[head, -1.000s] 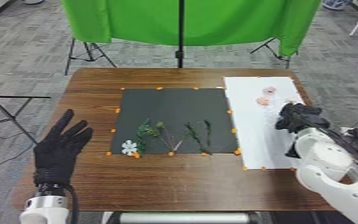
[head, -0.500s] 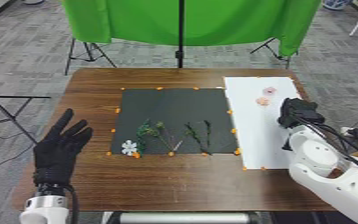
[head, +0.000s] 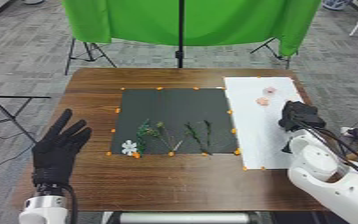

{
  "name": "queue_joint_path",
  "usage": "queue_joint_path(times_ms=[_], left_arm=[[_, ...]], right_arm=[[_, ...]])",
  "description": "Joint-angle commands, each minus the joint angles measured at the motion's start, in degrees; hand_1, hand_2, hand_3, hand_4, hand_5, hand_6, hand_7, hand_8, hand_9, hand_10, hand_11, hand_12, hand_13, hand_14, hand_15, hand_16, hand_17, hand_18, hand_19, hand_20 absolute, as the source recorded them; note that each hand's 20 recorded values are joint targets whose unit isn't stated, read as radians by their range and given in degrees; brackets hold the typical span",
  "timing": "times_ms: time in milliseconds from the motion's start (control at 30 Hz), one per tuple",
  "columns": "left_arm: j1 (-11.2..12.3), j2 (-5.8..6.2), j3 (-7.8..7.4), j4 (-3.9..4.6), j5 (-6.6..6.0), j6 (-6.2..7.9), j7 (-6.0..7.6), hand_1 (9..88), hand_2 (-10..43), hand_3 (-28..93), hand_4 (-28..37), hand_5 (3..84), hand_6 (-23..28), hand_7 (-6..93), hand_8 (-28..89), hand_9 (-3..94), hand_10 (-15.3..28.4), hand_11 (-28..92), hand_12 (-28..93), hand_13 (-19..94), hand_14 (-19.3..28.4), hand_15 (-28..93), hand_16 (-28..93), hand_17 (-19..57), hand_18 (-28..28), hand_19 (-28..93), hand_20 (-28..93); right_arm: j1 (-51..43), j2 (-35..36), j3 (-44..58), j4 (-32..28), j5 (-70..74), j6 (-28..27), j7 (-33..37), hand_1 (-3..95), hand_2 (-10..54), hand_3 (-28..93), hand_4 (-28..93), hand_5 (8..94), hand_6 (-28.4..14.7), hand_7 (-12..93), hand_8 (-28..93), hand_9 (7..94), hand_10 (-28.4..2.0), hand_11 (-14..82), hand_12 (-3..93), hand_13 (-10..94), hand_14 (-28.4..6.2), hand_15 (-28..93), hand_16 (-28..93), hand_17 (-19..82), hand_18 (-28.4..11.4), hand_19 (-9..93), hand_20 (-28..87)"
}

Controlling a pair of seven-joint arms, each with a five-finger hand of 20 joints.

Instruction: Arrange flowers

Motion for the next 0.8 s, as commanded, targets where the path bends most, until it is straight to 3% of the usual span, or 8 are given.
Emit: queue_joint_path(times_ms=[33,267,400,433,533,600,700,800], left_arm=[[0.75,0.07,-0.08,-0.12,-0.02,-0.08,0.02,19.9,7.1,82,-28.3,35.1,6.9,8.0,-8,35.7,20.1,24,11,23,28.4,60,-10,-8.4,28.4,55,13],[1.64,-0.03,-1.38,-0.83,0.52,-0.28,-0.07,20.0,7.0,82,-28.3,35.1,6.9,8.0,-8,35.7,20.1,24,11,23,28.4,60,-10,-8.4,28.4,55,13],[2.55,1.02,-1.50,-1.31,-0.67,0.93,1.68,20.1,7.0,82,-28.3,35.1,6.9,8.1,-8,35.7,20.1,24,11,23,28.4,60,-10,-8.4,28.4,55,13],[1.96,0.33,-1.60,-1.09,0.12,0.16,0.20,20.0,7.0,82,-28.3,35.1,6.9,8.1,-8,35.7,20.1,24,11,23,28.4,60,-10,-8.4,28.4,55,13],[1.16,1.02,-0.77,-0.85,-0.10,0.11,0.52,20.0,7.1,82,-28.3,35.1,7.0,8.1,-8,35.7,20.1,24,11,23,28.4,60,-10,-8.4,28.4,55,13],[1.91,1.34,-0.95,-1.11,-0.24,0.55,0.80,20.1,7.1,82,-28.3,35.2,7.0,8.1,-8,35.7,20.2,24,11,23,28.4,60,-10,-8.4,28.4,55,13],[2.77,0.94,-1.35,-1.38,-0.43,0.88,1.08,20.1,7.1,82,-28.3,35.2,7.0,8.0,-8,35.7,20.2,24,11,23,28.4,60,-10,-8.4,28.4,55,13],[3.40,0.80,-1.86,-1.52,-0.45,0.97,0.90,20.1,7.0,82,-28.3,35.2,7.0,8.1,-8,35.7,20.2,24,11,23,28.4,60,-10,-8.4,28.4,55,13]], right_arm=[[1.29,0.07,0.12,-2.05,-4.07,3.87,-0.48,59.1,-9.5,71,-28,85.0,1.7,26,2,91.9,-4.3,17.2,39.0,77,-1.6,60,33,31,-20.2,82,40],[6.60,-4.12,-2.79,-6.06,-4.25,5.58,-2.94,59.1,-9.5,72,-28,86.2,1.1,25,3,92.7,-4.8,16.4,39.6,78,-1.7,60,34,32,-20.8,83,41],[14.85,-12.09,-9.24,-5.82,-4.32,4.08,-5.92,59.2,-9.5,73,-28,86.8,0.9,24,4,93.0,-4.9,16.2,39.8,78,-1.8,60,34,32,-20.9,83,41],[15.94,-13.11,-10.44,-6.11,-5.49,3.52,-5.14,59.2,-9.5,73,-28,86.8,0.9,24,4,93.0,-4.9,16.1,39.7,78,-1.9,60,34,32,-21.0,83,41],[18.69,-15.24,-11.70,-7.15,-5.29,0.62,-3.72,58.4,-9.5,73,-28,85.9,0.9,24,5,92.2,-5.0,16.5,40.9,77,-2.0,61,35,31,-20.8,82,41],[17.56,-15.14,-9.74,-8.63,-4.11,-2.75,-4.71,56.3,-9.5,75,-28,82.2,1.1,28,2,88.4,-5.1,19.6,39.9,73,-2.7,64,34,29,-20.5,82,41],[14.80,-13.47,-6.78,-10.03,-3.84,-6.14,-3.44,51.2,-9.5,74,-28,73.4,-0.3,28,-2,78.1,-9.0,22.1,34.9,63,-7.0,70,28,24,-21.5,81,43],[9.31,-10.92,-1.51,-11.82,-1.16,-8.22,-2.05,45.3,-9.5,78,-28,68.0,-0.4,25,-5,68.2,-12.4,32.4,23.4,57,-10.6,73,22,21,-22.7,80,44]])
